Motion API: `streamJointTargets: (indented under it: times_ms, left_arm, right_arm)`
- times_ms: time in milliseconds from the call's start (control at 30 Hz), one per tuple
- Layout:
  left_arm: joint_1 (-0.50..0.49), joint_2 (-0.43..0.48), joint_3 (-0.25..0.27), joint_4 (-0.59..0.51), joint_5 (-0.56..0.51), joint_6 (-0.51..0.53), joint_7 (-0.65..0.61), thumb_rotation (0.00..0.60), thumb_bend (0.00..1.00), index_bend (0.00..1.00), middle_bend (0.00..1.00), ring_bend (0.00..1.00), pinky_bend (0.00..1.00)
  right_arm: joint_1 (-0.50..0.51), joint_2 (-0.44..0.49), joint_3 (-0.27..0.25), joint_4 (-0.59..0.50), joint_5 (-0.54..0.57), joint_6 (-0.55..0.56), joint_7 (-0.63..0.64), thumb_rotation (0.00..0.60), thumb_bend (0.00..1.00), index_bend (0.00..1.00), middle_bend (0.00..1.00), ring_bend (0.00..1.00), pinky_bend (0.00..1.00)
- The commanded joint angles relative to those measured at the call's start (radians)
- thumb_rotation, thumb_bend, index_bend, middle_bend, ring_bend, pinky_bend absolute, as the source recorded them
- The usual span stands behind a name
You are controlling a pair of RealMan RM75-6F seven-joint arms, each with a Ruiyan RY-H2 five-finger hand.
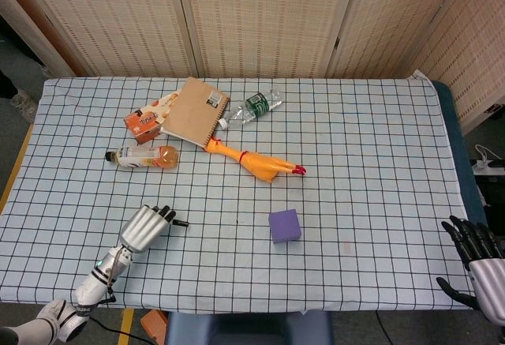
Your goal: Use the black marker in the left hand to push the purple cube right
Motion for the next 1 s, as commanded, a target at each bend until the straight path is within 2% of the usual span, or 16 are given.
streamJointTargets:
  times_ms: [33, 167, 267, 433, 667, 700, 833, 933, 1000]
  left_arm:
    - [0.035, 0.029, 0.012, 0.021, -0.008, 0.018, -0.021, 0.600, 0.64, 0.76, 0.76, 0.76, 0.94]
    - [0.059, 0.043, 0.023, 0.030, -0.002, 0.027, -0.040, 0.600, 0.63, 0.71, 0.73, 0.76, 0.94]
    - [0.066, 0.040, 0.026, 0.044, -0.003, 0.008, -0.047, 0.600, 0.61, 0.64, 0.67, 0.76, 0.93]
    - [0.071, 0.040, 0.030, 0.068, -0.009, -0.038, -0.063, 0.600, 0.60, 0.57, 0.60, 0.76, 0.93]
    - [0.076, 0.060, 0.023, 0.049, -0.017, -0.064, -0.072, 0.600, 0.50, 0.34, 0.42, 0.76, 0.93]
    - [0.078, 0.067, 0.022, 0.037, -0.017, -0.062, -0.070, 0.600, 0.49, 0.30, 0.39, 0.76, 0.93]
    - [0.091, 0.101, 0.018, -0.022, -0.013, -0.035, -0.056, 0.600, 0.48, 0.24, 0.34, 0.75, 0.93]
    - [0.118, 0.148, 0.012, -0.115, -0.017, 0.012, -0.050, 0.600, 0.47, 0.21, 0.31, 0.72, 0.89]
    - [0.152, 0.195, 0.007, -0.224, -0.033, 0.053, -0.087, 0.600, 0.45, 0.18, 0.25, 0.60, 0.79]
  right_arm:
    - [0.007, -0.007, -0.002, -0.005, -0.003, -0.014, -0.017, 0.600, 0.11, 0.00, 0.00, 0.00, 0.00]
    - [0.013, -0.016, -0.003, -0.011, -0.004, -0.028, -0.039, 0.600, 0.11, 0.00, 0.00, 0.00, 0.00]
    - [0.015, -0.019, -0.004, -0.016, -0.005, -0.033, -0.049, 0.600, 0.11, 0.00, 0.00, 0.00, 0.00]
    - [0.012, -0.021, -0.005, -0.015, -0.008, -0.025, -0.054, 0.600, 0.11, 0.00, 0.00, 0.00, 0.00]
    - [0.009, -0.021, -0.009, -0.016, -0.010, -0.025, -0.065, 0.600, 0.11, 0.00, 0.00, 0.00, 0.00]
    - [0.008, -0.021, -0.010, -0.016, -0.011, -0.023, -0.066, 0.600, 0.11, 0.00, 0.00, 0.00, 0.00]
    - [0.005, -0.021, -0.011, -0.016, -0.018, -0.013, -0.061, 0.600, 0.11, 0.00, 0.00, 0.00, 0.00]
    - [0.003, -0.019, -0.013, -0.014, -0.026, -0.005, -0.056, 0.600, 0.11, 0.00, 0.00, 0.00, 0.00]
    - [0.001, -0.019, -0.013, -0.012, -0.030, 0.000, -0.052, 0.600, 0.11, 0.00, 0.00, 0.00, 0.00]
